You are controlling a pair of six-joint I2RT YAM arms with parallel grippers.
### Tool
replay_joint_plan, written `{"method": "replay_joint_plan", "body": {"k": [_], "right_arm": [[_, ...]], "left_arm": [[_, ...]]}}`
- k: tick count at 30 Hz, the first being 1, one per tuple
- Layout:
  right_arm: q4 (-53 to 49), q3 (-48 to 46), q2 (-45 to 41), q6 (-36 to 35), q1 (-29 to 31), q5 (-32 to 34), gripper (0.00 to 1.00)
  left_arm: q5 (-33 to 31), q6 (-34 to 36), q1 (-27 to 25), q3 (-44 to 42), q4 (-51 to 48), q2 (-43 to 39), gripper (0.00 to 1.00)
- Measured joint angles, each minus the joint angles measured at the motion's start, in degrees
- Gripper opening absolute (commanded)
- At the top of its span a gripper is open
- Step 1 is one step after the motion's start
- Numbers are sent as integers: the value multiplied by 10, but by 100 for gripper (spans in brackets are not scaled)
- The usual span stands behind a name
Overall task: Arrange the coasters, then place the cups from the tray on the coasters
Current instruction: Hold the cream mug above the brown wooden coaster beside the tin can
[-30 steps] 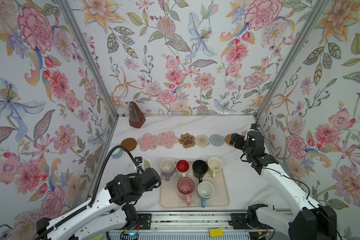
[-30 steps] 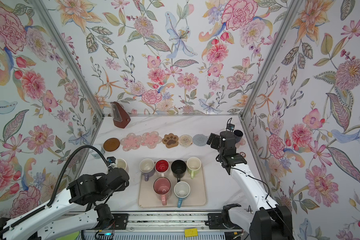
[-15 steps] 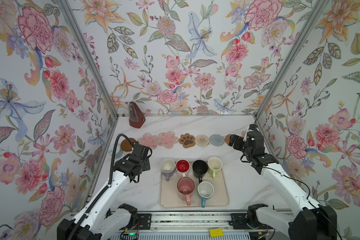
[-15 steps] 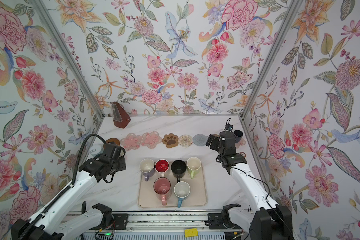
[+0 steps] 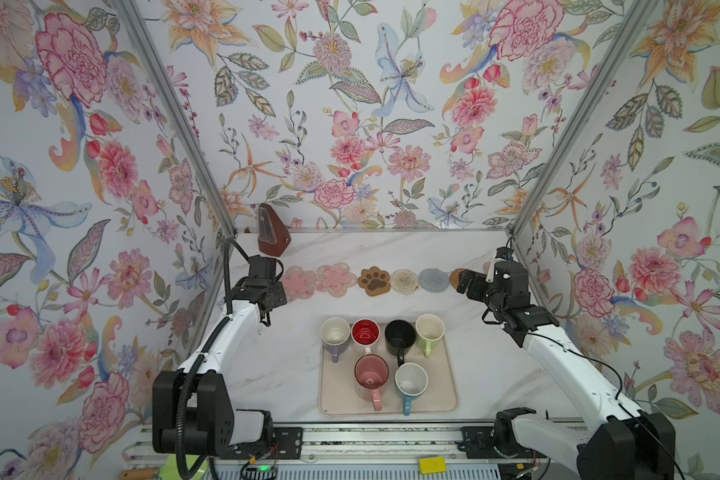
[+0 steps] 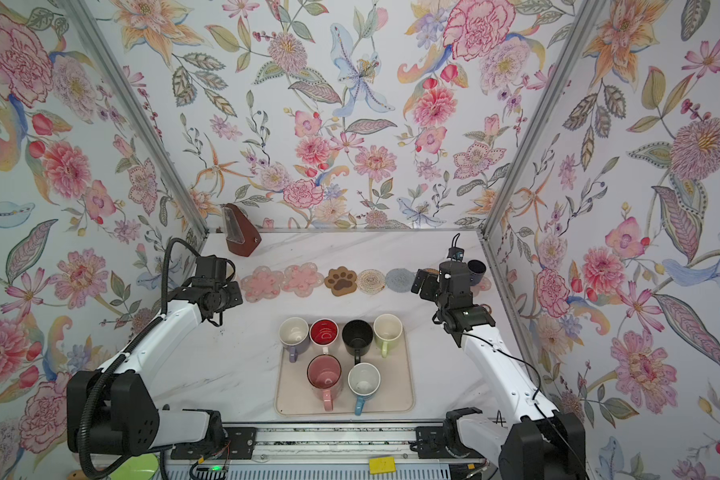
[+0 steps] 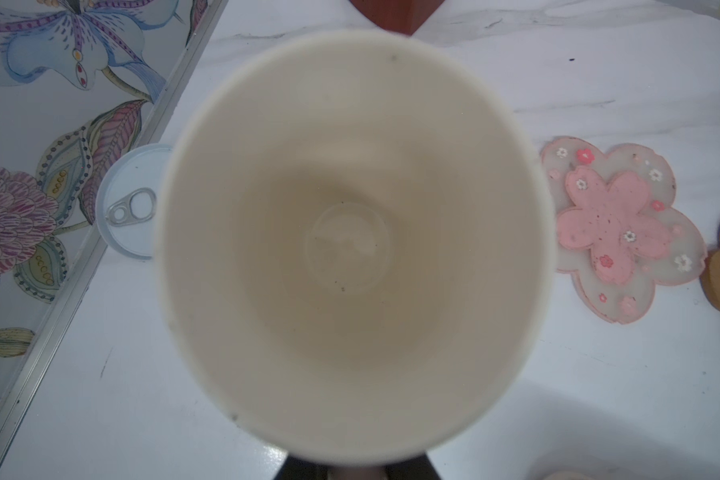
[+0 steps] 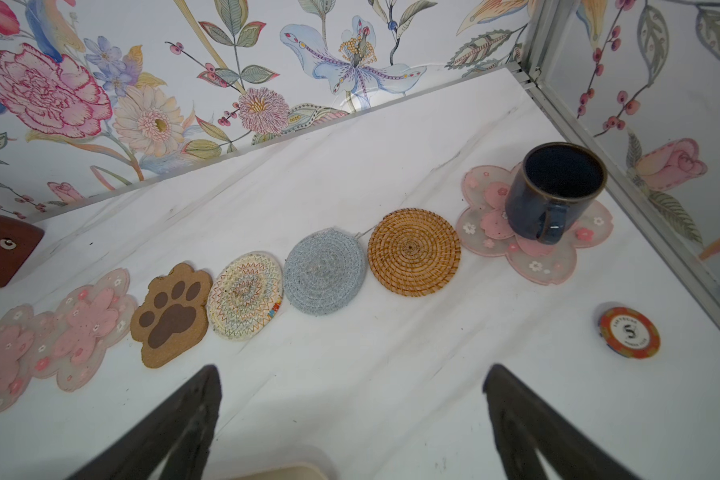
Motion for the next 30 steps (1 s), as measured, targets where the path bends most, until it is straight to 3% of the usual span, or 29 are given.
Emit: {"method": "replay_joint_plan", "body": {"k": [14, 30], "right_arm": [[-9, 8, 22, -16, -1, -5, 99], [-21, 14, 24, -21, -3, -9, 99]], "left_arm": [[3, 17, 47, 87, 17, 153, 0], [5, 21, 69, 146, 12, 209, 0]]}}
